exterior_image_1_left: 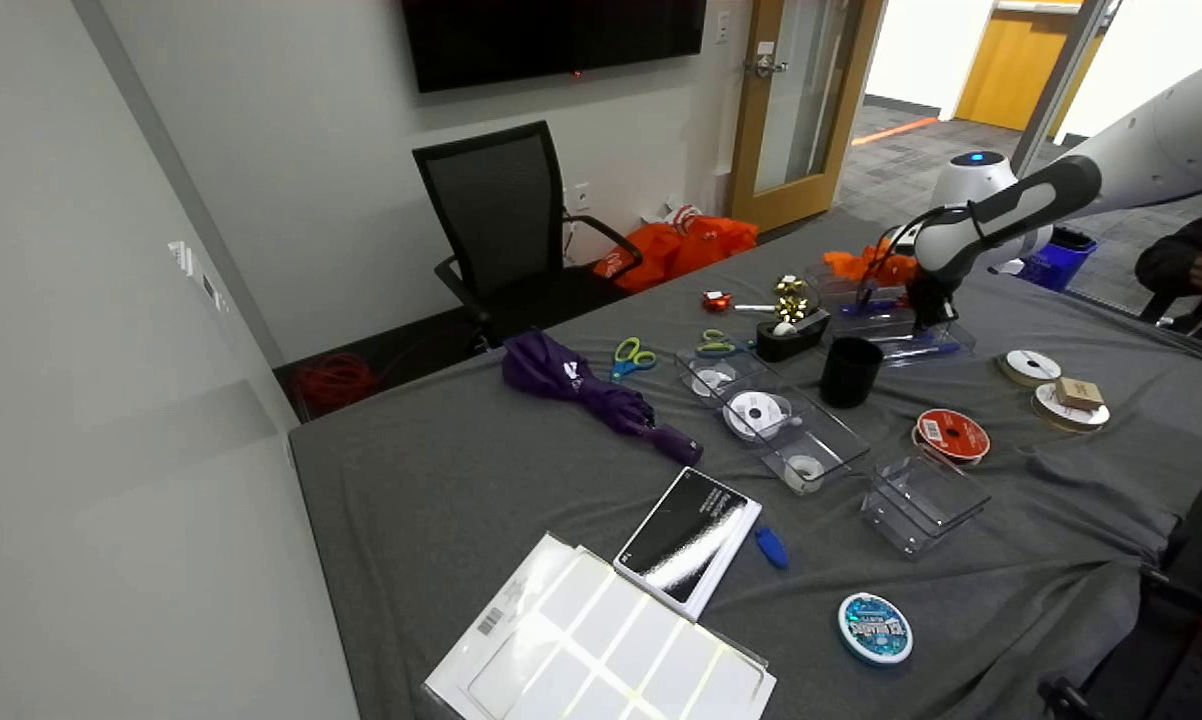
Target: Put a marker in the other container
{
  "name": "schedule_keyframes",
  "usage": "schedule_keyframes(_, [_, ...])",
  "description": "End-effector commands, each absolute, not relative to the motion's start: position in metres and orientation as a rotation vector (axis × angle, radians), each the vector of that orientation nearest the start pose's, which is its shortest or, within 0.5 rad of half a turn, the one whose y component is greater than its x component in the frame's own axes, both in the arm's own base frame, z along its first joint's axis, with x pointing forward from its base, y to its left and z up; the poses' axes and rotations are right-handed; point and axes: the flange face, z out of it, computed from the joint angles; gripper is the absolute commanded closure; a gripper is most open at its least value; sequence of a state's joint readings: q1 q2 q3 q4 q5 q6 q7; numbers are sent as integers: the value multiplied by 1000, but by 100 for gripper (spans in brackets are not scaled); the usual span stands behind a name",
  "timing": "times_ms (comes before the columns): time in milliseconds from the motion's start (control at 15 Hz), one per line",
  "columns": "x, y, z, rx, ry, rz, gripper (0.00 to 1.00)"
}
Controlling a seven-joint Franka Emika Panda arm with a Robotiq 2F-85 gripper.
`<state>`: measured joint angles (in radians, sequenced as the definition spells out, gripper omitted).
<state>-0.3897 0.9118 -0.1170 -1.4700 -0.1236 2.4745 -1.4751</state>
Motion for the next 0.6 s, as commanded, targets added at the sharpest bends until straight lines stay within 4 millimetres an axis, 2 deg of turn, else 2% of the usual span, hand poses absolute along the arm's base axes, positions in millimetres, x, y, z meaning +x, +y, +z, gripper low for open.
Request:
schedule_keyframes(0, [641,-341,128,-2830,-1756,172,100])
schedule_keyframes(533, [636,-342,119,-2809,-1801,184,100])
